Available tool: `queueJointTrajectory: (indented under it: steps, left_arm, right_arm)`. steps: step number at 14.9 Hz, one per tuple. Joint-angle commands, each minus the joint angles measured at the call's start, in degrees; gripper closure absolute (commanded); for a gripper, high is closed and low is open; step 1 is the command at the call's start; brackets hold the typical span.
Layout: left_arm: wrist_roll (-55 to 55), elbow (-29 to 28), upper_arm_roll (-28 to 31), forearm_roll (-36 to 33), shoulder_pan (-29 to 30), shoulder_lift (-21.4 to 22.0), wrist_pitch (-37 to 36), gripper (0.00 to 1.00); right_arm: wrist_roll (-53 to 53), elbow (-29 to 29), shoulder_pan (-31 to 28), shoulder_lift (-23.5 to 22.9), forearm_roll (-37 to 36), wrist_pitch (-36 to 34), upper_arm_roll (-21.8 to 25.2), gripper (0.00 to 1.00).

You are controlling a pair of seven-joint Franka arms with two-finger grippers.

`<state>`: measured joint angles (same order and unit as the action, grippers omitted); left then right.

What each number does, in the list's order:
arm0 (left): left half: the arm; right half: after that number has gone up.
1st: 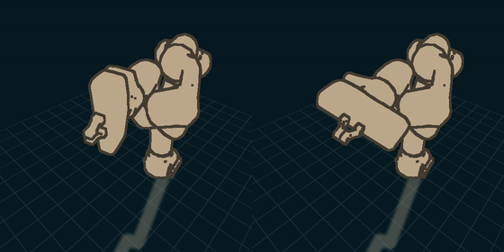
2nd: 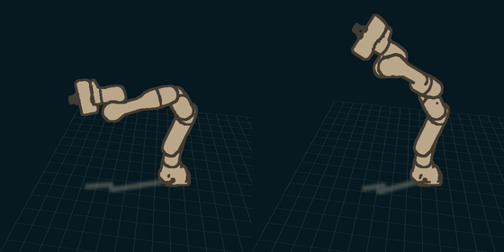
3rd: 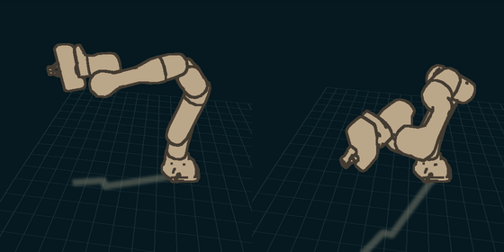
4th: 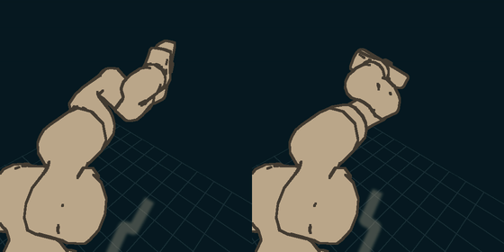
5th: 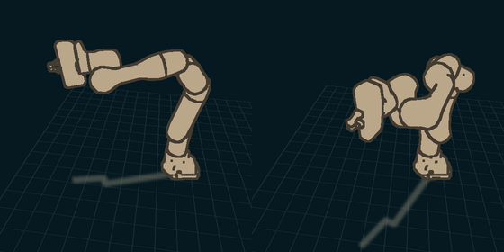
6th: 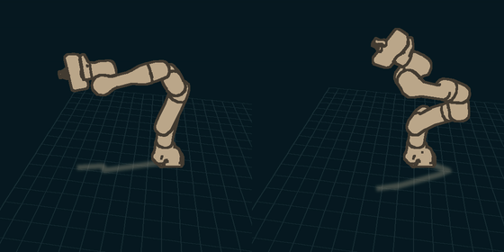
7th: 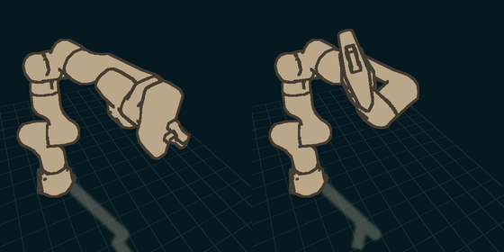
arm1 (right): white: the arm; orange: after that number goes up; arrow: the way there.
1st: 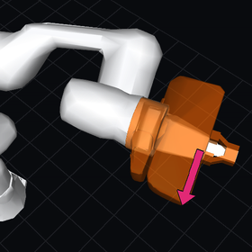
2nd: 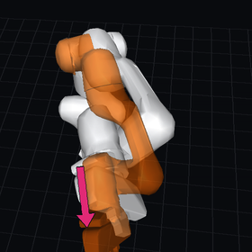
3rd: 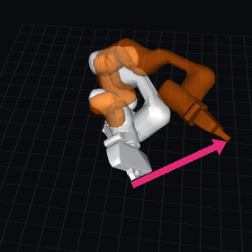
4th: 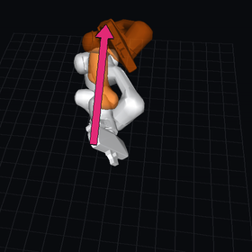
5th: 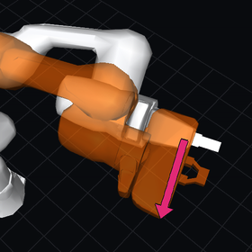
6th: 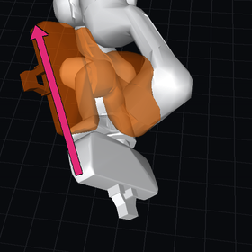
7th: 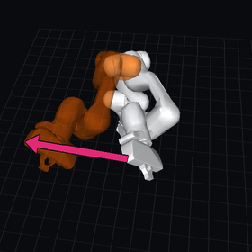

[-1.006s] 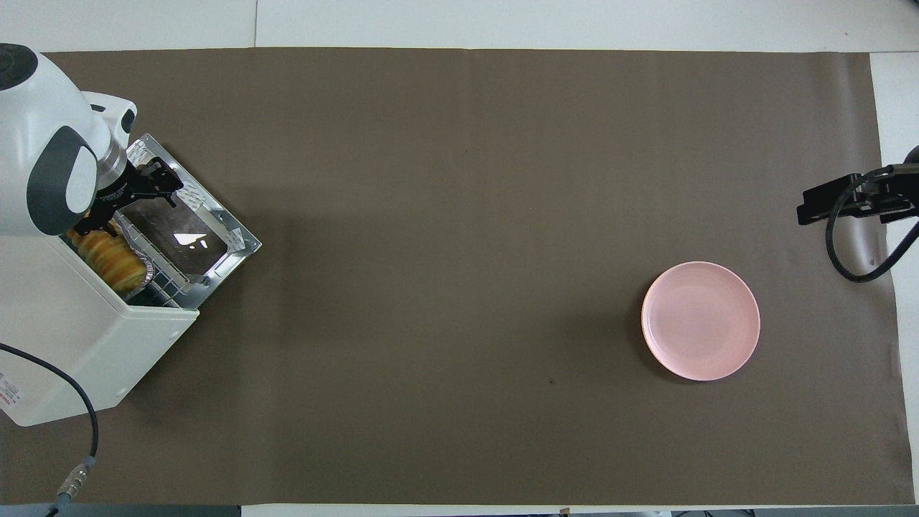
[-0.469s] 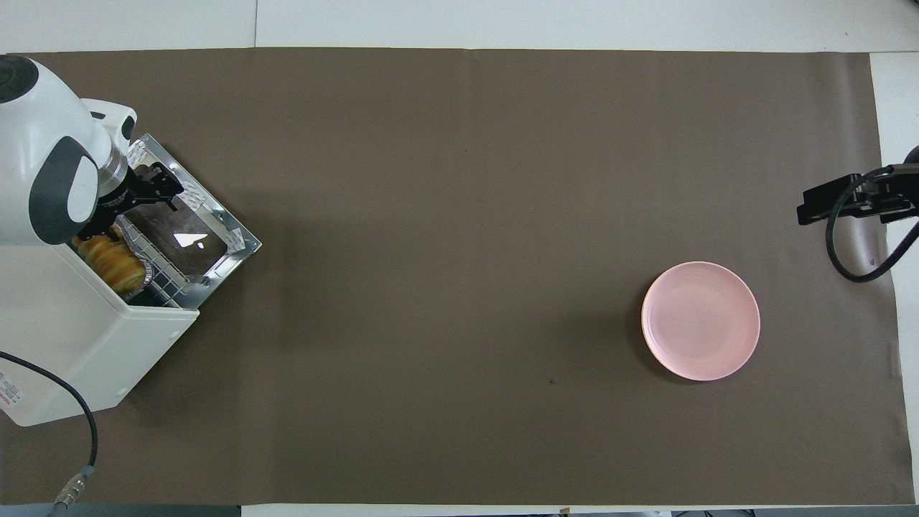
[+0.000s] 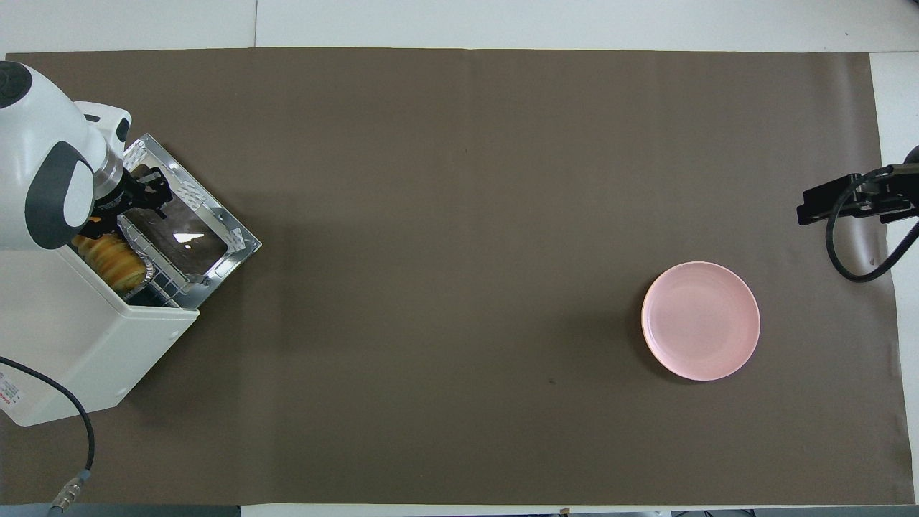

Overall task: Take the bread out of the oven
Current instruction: 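Pull the foil tray out of the oven with the left gripper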

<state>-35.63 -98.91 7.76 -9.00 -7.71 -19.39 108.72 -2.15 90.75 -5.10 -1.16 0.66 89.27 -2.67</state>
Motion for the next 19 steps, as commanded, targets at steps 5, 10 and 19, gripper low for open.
queueJointTrajectory:
  steps: [5,10,19]
  left_arm:
    - [-0.05,-2.78,-0.20,-1.20,0.16,1.90,1.67,1.00]
    - [-0.67,1.26,-0.73,-0.50,-2.47,1.02,1.41,1.00]
    - [-6.36,6.19,-0.64,9.87,-14.42,-1.09,3.51,1.00]
  right_arm:
    - [-1.19,1.45,-0.87,1.51,-0.83,-0.41,-0.67,0.00]
    - [-1.19,1.45,-0.87,1.51,-0.83,-0.41,-0.67,0.00]
    - [-1.19,1.45,-0.87,1.51,-0.83,-0.41,-0.67,0.00]
